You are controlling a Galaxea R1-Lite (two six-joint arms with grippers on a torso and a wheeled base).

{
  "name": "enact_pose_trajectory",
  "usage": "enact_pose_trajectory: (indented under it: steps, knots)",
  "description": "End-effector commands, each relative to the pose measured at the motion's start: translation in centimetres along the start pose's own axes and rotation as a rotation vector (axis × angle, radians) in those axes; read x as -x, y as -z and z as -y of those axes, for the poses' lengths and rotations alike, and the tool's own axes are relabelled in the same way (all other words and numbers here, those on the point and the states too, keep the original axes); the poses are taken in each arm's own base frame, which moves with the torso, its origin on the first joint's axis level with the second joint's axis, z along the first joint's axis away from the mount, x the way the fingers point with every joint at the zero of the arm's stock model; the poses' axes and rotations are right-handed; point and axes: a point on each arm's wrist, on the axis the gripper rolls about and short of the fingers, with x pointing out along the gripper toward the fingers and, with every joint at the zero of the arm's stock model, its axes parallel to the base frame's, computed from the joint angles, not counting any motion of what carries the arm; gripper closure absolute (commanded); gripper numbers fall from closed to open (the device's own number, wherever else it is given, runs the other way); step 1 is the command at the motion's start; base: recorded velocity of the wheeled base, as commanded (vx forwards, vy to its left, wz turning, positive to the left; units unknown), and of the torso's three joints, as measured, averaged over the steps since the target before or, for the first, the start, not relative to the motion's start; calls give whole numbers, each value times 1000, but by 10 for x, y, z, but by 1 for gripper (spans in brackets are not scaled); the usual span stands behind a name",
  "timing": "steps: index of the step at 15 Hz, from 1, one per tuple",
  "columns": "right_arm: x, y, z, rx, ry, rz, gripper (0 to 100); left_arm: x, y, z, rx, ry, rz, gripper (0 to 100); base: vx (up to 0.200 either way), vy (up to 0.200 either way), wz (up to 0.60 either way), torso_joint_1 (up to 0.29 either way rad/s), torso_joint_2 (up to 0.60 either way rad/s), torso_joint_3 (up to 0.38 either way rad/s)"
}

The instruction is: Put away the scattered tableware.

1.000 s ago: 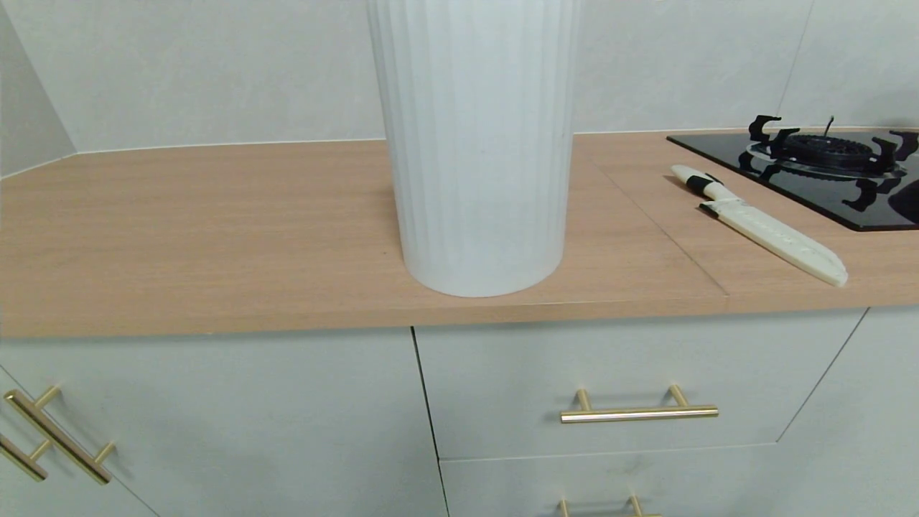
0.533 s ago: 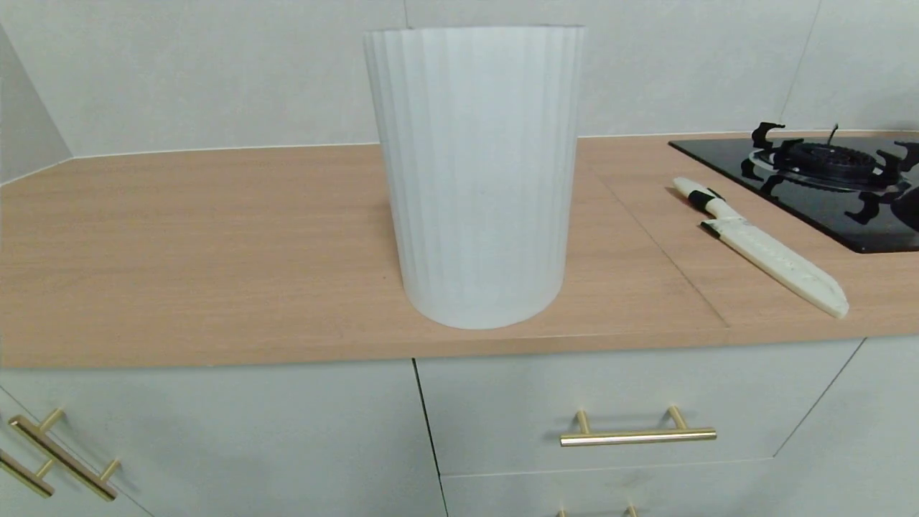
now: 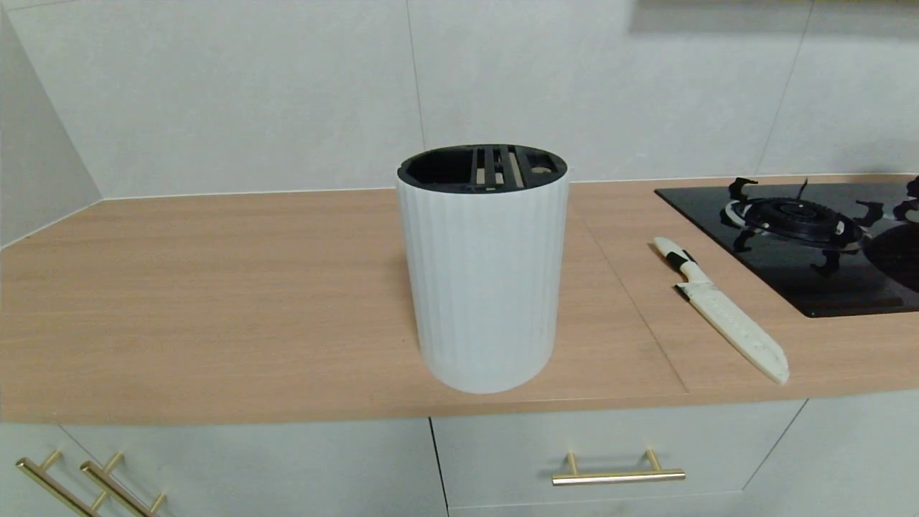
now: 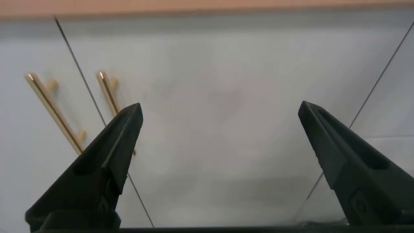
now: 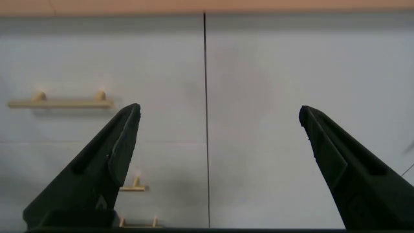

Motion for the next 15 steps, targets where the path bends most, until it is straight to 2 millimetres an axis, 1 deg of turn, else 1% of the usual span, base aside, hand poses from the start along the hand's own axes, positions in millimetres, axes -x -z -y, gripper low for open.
enact_pose_trajectory:
  steps: [1, 7, 15]
  knots:
    - [0, 0, 0, 0, -1, -2, 0, 0, 0, 0, 0, 1, -1, 0, 0, 0, 0, 198, -471, -290]
    - [0, 0, 0, 0, -1, -2, 0, 0, 0, 0, 0, -1, -1, 0, 0, 0, 0, 205, -486, -281]
    - [0, 0, 0, 0, -1, -2, 0, 0, 0, 0, 0, 1, -1, 0, 0, 0, 0, 240, -528, -293]
